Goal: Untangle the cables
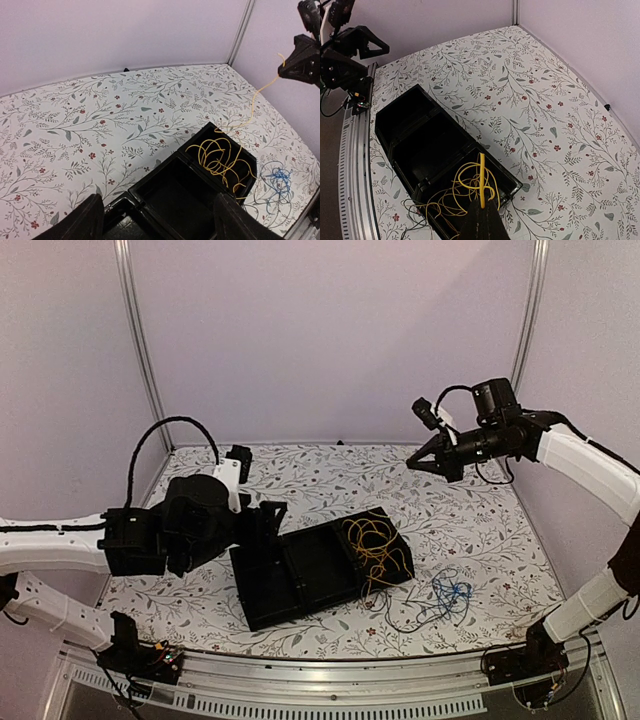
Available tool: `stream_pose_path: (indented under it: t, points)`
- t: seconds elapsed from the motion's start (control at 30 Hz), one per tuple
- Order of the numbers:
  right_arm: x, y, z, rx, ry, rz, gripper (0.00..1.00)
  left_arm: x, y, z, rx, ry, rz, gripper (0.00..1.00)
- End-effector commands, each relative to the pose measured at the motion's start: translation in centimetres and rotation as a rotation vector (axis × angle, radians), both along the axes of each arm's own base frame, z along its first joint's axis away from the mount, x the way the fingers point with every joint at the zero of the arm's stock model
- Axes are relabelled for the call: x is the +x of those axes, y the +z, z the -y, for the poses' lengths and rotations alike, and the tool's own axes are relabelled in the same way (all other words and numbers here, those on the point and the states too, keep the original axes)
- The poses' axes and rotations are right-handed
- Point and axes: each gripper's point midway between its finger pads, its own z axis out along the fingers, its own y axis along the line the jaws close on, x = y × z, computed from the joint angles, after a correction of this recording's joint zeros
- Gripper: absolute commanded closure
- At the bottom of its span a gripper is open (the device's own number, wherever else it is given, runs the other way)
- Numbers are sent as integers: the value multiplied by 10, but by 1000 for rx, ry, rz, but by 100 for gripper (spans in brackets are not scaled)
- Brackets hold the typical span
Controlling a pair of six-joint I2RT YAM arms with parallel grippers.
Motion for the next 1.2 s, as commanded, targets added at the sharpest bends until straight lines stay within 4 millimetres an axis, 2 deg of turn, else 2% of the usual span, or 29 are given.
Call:
stream_pose_path:
  t: [0.0,0.17,0.33,0.43,0.63,0.83,1.07,1.13,1.17]
  points:
    - [-5,-40,-12,-68,30,-19,100,24,35,-23,44,57,80,22]
    - [-13,-76,-26,-153,43,-32,100,60,58,-25,19,69,129,20]
    - [-19,-114,-52,-244,91,-61,100,92,55,-16,-2,70,158,23]
    - [-18,-131,-60,-284,101,-90,100,98,43,-14,-3,61,172,24]
    - [-5,-178,-59,-399,55,-130,100,95,17,-15,-9,44,126,25]
    - [3,-207,-62,-492,31,-140,100,80,4,-22,-51,20,75,26]
    - [-2,-227,-72,-576,45,-143,100,63,-21,-25,-108,-6,-24,27]
    - [-5,-224,-67,-588,40,-143,95,58,-29,-23,-116,-24,-57,28]
    - [-6,-215,-63,-590,34,-120,90,55,-31,-22,-119,-38,-67,29]
